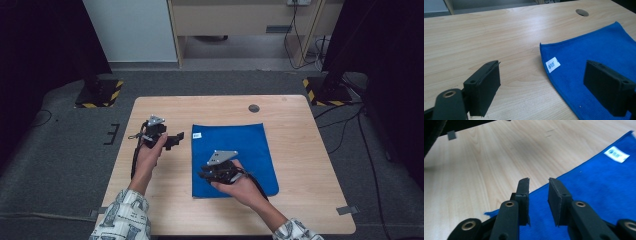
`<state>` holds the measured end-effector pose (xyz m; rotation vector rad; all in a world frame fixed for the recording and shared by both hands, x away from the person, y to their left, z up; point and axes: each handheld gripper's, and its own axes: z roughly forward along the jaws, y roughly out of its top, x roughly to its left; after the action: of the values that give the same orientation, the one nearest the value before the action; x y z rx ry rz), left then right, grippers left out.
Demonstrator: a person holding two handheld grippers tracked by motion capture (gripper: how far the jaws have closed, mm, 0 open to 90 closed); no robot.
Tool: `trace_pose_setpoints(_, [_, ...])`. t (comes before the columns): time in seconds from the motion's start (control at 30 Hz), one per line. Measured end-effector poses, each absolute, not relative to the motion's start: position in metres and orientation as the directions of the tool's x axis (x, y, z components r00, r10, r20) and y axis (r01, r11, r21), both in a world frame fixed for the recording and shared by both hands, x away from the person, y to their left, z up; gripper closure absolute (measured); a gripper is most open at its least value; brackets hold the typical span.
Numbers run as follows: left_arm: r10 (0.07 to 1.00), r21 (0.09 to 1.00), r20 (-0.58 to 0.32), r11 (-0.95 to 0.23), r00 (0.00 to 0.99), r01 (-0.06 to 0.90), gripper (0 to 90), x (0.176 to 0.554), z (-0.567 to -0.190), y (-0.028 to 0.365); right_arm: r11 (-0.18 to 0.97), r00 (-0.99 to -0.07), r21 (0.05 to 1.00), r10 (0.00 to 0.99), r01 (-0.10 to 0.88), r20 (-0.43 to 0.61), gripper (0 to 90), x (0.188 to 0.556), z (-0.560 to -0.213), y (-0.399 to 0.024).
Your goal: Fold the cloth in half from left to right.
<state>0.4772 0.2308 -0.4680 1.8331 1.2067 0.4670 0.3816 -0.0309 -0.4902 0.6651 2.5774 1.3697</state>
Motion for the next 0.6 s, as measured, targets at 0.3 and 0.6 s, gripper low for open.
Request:
trace_pose_setpoints(0.3, [0.869,0.816,-0.131,-0.179,0.477,0.549,13.0,0.478,-0.470,0.226,0.496,-0.902,0.815,0.427,0.300,0.072,77.7,0.365,-0.501,-0.030])
trace_pose_setpoints(0.6, [0.868,0.817,-0.135,-0.176,0.478,0.550,13.0,0.481,-0.468,0.230,0.514,-0.910,0.797,0.403,0.317,0.102,63.1,0.352,-0.504,-0.020])
